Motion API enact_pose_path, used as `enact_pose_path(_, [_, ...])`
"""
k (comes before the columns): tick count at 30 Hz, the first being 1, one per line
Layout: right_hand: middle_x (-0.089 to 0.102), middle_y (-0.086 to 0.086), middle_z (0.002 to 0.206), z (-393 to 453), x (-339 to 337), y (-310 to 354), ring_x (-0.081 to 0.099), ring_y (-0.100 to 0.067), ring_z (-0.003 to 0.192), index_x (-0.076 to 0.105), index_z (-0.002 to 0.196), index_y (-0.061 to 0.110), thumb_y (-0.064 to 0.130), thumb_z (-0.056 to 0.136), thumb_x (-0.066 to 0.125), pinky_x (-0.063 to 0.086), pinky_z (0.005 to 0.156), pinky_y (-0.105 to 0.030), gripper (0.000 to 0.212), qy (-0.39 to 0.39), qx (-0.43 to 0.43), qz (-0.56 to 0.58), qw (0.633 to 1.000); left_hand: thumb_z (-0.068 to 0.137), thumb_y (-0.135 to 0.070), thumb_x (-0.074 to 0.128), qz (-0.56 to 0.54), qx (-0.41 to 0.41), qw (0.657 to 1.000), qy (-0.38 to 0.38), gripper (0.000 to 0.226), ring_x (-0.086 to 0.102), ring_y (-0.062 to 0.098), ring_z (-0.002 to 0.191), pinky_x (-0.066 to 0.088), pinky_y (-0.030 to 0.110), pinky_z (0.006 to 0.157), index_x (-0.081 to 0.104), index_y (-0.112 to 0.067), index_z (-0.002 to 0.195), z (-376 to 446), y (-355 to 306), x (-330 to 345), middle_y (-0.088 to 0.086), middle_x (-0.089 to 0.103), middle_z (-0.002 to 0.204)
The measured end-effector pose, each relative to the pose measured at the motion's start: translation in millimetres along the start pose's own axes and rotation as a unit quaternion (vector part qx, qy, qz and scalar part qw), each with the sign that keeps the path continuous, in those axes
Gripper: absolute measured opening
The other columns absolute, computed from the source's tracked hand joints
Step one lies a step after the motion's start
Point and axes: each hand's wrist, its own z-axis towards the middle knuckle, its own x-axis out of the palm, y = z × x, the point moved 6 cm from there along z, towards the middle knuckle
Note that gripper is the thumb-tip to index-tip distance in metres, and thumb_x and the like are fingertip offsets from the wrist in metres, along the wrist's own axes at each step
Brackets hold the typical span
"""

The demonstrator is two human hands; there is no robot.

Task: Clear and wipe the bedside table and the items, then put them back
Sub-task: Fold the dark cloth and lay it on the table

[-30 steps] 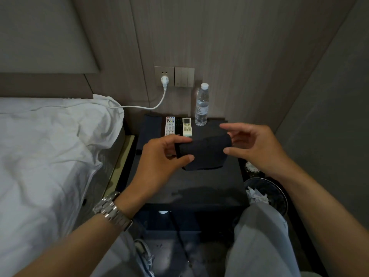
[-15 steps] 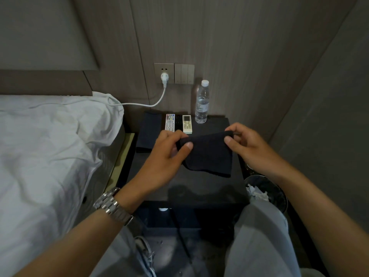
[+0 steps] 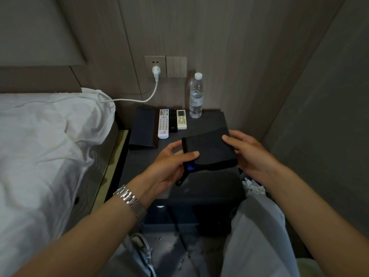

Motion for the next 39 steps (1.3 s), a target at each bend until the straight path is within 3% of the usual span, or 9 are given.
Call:
enact_pose_path(4, [0.071, -0.011, 0.119, 11, -16, -11, 0.070, -0.023, 0.105, 0.056, 0.136, 0.015, -0.002, 0.091, 0.060, 0.059, 0.073, -0.031, 0.048, 0.012, 0.001, 0.020, 1.000, 0.087, 0.013, 0.061, 0.013, 0.002, 1.000, -0.016, 0.061, 0.074, 0.025, 0.092, 0.061, 0.029, 0.069, 0.041, -0.012, 0.140, 28, 11, 3, 0.017, 0.072, 0.112])
enact_pose_path(12, [0.070, -0.010, 0.095, 64, -63, -31, 0.070, -0.021, 0.090, 0.058, 0.134, 0.014, -0.012, 0.086, 0.065, 0.059, 0.072, -0.029, 0.055, -0.089, -0.021, -0.022, 0.996, 0.088, 0.007, 0.064, 0.057, -0.023, 0.998, -0.007, 0.053, 0.072, 0.028, 0.099, 0.062, 0.036, 0.074, 0.046, -0.018, 0.132, 103, 31, 10, 0.014, 0.070, 0.116])
enact_pose_path(20, [0.072, -0.008, 0.100, 162, -96, -38, 0.069, -0.018, 0.092, 0.056, 0.135, 0.014, -0.010, 0.087, 0.064, 0.059, 0.073, -0.029, 0.054, -0.122, -0.006, -0.086, 0.989, 0.082, 0.021, 0.062, 0.282, 0.102, 0.952, -0.066, 0.062, 0.065, 0.028, 0.095, 0.055, 0.043, 0.085, 0.047, -0.012, 0.132, 210, 20, 10, 0.012, 0.067, 0.093])
enact_pose_path(24, [0.066, -0.012, 0.111, 214, -107, -30, 0.065, -0.025, 0.104, 0.052, 0.137, 0.018, -0.014, 0.087, 0.059, 0.057, 0.081, -0.033, 0.060, -0.129, -0.020, -0.123, 0.984, 0.076, 0.024, 0.061, 0.345, 0.159, 0.922, -0.075, 0.067, 0.059, 0.025, 0.089, 0.053, 0.048, 0.092, 0.048, -0.027, 0.117, 259, 9, 19, 0.015, 0.059, 0.094])
enact_pose_path(26, [0.062, -0.015, 0.121, 243, -113, -26, 0.062, -0.028, 0.112, 0.051, 0.139, 0.022, -0.012, 0.088, 0.058, 0.056, 0.089, -0.038, 0.061, -0.132, -0.025, -0.143, 0.981, 0.076, 0.022, 0.063, 0.367, 0.173, 0.910, -0.082, 0.067, 0.064, 0.027, 0.091, 0.055, 0.043, 0.090, 0.049, -0.031, 0.115, 283, 5, 20, 0.015, 0.061, 0.095])
enact_pose_path(30, [0.060, -0.014, 0.126, 287, -119, -21, 0.059, -0.028, 0.118, 0.051, 0.139, 0.027, -0.005, 0.091, 0.057, 0.053, 0.099, -0.047, 0.058, -0.136, -0.042, -0.173, 0.975, 0.078, 0.020, 0.063, 0.396, 0.192, 0.895, -0.076, 0.071, 0.061, 0.017, 0.088, 0.054, 0.017, 0.072, 0.044, -0.017, 0.136, 319, -3, 23, 0.009, 0.062, 0.105])
enact_pose_path(33, [0.058, -0.012, 0.129, 309, -120, -22, 0.057, -0.026, 0.121, 0.048, 0.141, 0.026, -0.006, 0.093, 0.053, 0.051, 0.101, -0.044, 0.058, -0.132, -0.039, -0.177, 0.974, 0.079, 0.018, 0.065, 0.391, 0.175, 0.903, -0.038, 0.083, 0.057, 0.011, 0.114, 0.053, 0.012, 0.083, 0.036, -0.017, 0.149, 333, -1, 27, 0.001, 0.056, 0.130])
enact_pose_path(36, [0.053, -0.010, 0.141, 319, -120, -30, 0.051, -0.023, 0.131, 0.044, 0.146, 0.019, -0.003, 0.094, 0.053, 0.043, 0.110, -0.036, 0.057, -0.123, -0.057, -0.248, 0.959, 0.081, 0.007, 0.066, 0.451, 0.227, 0.861, -0.062, 0.081, 0.049, 0.011, 0.132, 0.045, 0.025, 0.107, 0.035, -0.017, 0.151, 330, 3, 25, -0.002, 0.052, 0.142])
enact_pose_path(39, [0.038, -0.010, 0.153, 311, -115, -35, 0.036, -0.023, 0.141, 0.038, 0.151, 0.018, 0.011, 0.099, 0.052, 0.028, 0.117, -0.029, 0.054, -0.132, -0.099, -0.421, 0.892, 0.087, 0.003, 0.057, 0.567, 0.285, 0.770, -0.072, 0.072, 0.028, 0.015, 0.147, 0.020, 0.022, 0.118, 0.035, -0.016, 0.152, 316, 12, 33, 0.005, 0.034, 0.158])
